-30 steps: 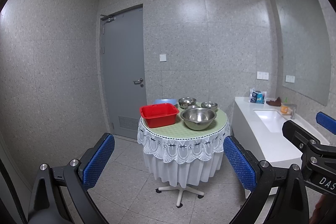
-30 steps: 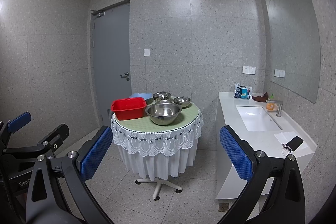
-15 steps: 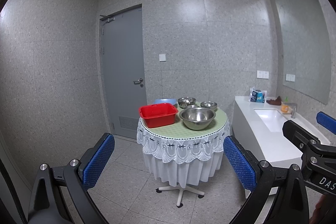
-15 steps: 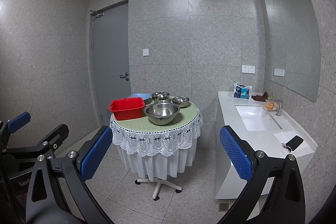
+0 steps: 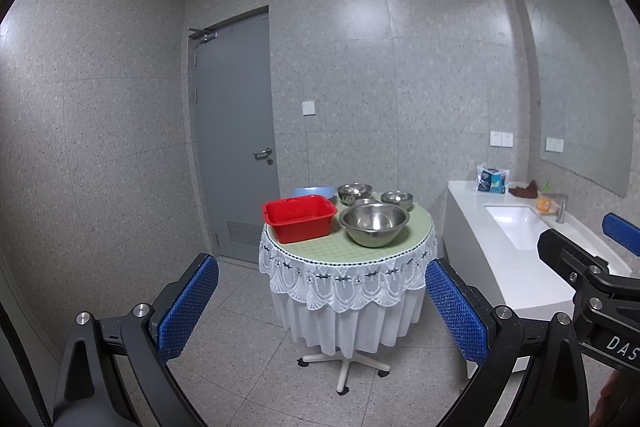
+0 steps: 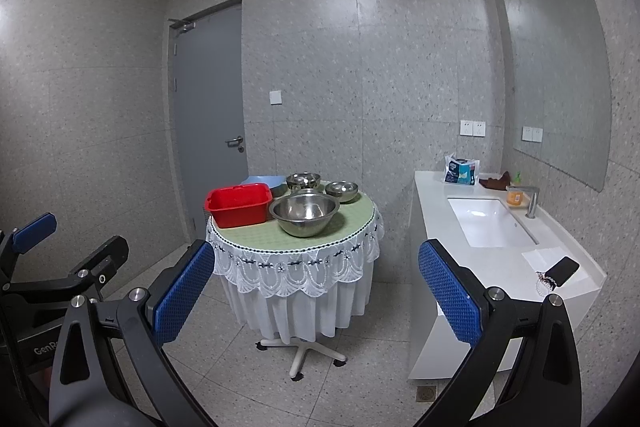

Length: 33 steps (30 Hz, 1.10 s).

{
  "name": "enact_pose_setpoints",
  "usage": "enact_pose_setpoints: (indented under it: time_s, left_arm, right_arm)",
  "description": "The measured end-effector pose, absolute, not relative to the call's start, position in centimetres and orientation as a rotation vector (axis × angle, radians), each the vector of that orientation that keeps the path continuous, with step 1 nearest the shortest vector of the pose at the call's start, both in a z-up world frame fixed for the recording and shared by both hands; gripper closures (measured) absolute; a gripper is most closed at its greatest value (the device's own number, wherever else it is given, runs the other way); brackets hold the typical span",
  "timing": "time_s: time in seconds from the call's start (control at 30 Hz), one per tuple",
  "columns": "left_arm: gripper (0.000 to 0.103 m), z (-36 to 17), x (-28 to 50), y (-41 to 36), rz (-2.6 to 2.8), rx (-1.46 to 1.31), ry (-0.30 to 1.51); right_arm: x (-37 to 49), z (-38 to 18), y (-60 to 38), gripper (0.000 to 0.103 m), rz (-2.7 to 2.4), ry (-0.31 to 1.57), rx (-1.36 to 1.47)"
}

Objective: Organize plates and bowls
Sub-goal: 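Move both grippers toward the round table with the bowls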

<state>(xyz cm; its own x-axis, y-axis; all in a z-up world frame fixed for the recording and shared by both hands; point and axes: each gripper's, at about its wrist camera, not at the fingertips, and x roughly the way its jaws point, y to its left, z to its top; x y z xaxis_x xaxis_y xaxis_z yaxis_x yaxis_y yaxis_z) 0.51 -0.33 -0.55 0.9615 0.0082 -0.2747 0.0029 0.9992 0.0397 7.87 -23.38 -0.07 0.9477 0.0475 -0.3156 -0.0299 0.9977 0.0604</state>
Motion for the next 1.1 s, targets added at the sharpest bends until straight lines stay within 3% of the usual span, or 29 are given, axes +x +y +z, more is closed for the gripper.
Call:
enact_pose_setpoints:
  time_s: [0.77,1.1]
  left_arm:
    - [0.001,1.3,4.4,-0.9,0.018,0.040,0.364]
    - [0.001,1.7,11.6,1.2,0.009,0.038,0.412]
  right_arm:
    - [13.5,-0.1,-24.8,0.000,0.048,0.416,0.011]
    - [18.9,-2.1,-23.4,0.000,0.044,0.482,0.032]
